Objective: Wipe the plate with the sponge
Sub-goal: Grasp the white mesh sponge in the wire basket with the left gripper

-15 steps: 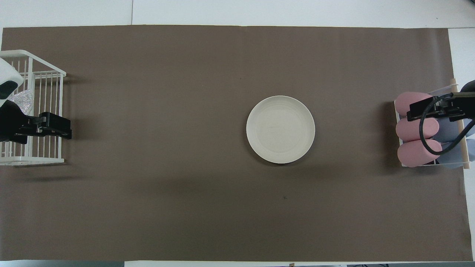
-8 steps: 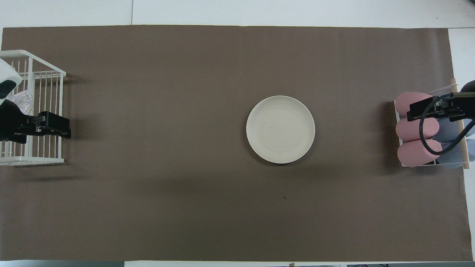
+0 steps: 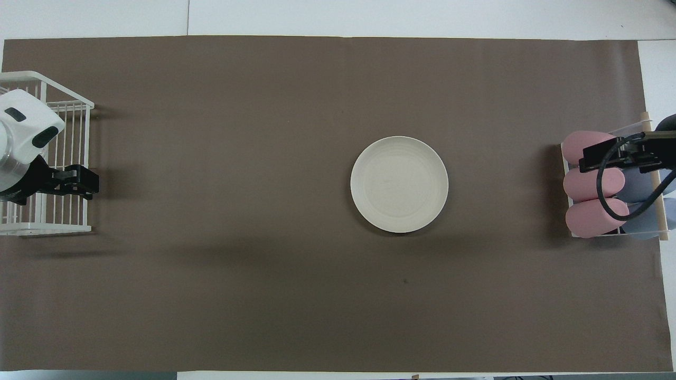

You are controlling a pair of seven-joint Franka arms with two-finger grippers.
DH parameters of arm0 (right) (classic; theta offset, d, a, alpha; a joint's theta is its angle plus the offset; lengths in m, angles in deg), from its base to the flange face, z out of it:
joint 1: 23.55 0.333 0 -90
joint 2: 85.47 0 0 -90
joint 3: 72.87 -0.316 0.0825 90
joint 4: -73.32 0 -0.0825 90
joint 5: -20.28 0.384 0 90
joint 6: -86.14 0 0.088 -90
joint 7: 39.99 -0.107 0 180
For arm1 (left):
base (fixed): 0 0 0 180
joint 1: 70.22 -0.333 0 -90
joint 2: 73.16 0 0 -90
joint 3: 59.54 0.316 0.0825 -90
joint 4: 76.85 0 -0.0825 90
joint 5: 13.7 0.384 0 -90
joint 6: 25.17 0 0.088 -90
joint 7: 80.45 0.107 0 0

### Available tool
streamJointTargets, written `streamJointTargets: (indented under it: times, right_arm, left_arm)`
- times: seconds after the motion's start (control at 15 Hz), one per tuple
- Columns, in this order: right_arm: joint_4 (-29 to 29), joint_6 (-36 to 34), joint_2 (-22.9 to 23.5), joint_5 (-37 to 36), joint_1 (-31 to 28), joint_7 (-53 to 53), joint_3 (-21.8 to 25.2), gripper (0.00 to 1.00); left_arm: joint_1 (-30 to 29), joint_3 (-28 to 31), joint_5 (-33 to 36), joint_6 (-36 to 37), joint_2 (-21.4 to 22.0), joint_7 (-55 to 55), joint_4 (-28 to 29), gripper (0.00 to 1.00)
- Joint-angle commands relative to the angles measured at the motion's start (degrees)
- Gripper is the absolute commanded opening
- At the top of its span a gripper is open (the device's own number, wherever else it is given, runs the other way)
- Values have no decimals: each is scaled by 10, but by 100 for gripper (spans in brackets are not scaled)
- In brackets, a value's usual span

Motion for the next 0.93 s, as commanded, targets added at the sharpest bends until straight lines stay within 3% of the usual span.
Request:
streamJointTargets:
  times: [0.0,0.47,0.66,0.86]
  right_arm:
    - [-8,-16,-1,-13,-1,-14,-4,100]
    - [-8,-17,-1,-12,-1,-23,-4,100]
    - [-8,-19,-1,-12,-1,-24,-4,100]
    - [-8,-19,-1,-12,-1,-27,-4,100]
  left_arm:
    - [30,0,98,-15,-51,-40,1,100]
    - [28,1,287,-65,-157,-71,-3,100]
    - [26,2,369,-57,-212,-71,-36,100]
    - [15,5,402,-61,-234,-70,-48,100]
